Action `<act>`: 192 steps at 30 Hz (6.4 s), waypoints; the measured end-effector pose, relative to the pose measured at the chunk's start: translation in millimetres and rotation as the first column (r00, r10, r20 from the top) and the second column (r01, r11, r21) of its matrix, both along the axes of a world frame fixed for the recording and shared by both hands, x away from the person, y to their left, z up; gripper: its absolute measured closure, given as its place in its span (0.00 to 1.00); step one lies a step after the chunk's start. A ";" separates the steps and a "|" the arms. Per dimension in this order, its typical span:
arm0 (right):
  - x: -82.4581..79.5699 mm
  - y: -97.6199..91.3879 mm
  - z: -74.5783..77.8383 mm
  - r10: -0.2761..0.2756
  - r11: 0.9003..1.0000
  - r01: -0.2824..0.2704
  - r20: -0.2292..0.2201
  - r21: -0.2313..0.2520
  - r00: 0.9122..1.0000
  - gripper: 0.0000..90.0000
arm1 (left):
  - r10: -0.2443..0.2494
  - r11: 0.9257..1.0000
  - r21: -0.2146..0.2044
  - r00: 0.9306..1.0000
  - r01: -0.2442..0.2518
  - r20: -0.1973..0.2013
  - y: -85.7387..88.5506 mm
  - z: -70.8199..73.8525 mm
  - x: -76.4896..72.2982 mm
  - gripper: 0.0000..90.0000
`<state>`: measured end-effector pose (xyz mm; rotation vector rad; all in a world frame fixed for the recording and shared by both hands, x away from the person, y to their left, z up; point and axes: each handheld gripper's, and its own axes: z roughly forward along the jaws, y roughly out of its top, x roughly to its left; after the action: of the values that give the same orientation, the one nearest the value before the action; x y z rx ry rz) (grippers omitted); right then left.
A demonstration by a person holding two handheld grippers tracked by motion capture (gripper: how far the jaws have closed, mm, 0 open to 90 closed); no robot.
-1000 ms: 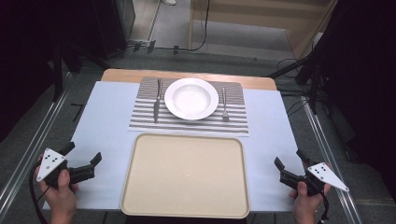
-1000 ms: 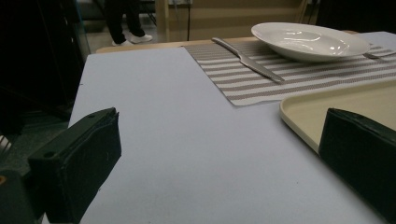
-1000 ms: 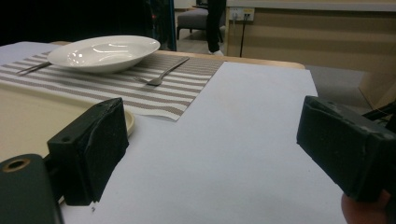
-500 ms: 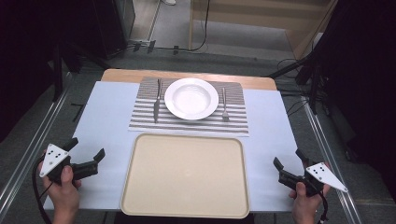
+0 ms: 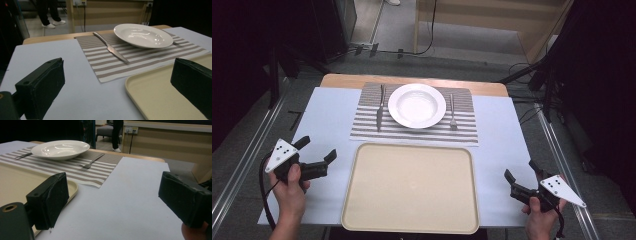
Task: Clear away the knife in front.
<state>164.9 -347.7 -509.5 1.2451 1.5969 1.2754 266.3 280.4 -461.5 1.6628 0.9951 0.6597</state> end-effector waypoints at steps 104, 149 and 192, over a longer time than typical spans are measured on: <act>6.1 7.8 -2.6 0.034 0.999 -0.035 -0.031 -0.014 0.999 0.12 | 0.121 0.981 0.191 0.817 -0.014 -0.564 -143.3 -5.9 265.2 0.67; 9.9 10.7 -6.4 0.046 0.999 -0.047 -0.052 -0.015 0.998 0.14 | 0.238 0.951 0.308 0.721 -0.035 -0.651 -120.4 -24.7 253.6 0.88; 14.0 11.3 -8.7 0.044 0.999 -0.045 -0.066 -0.019 0.997 0.14 | 0.241 0.941 0.338 0.725 -0.013 -0.645 -118.3 -24.5 255.3 0.88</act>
<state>178.9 -336.4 -518.3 1.2564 1.6883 1.2537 521.6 162.1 -486.0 2.2062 1.6083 0.2816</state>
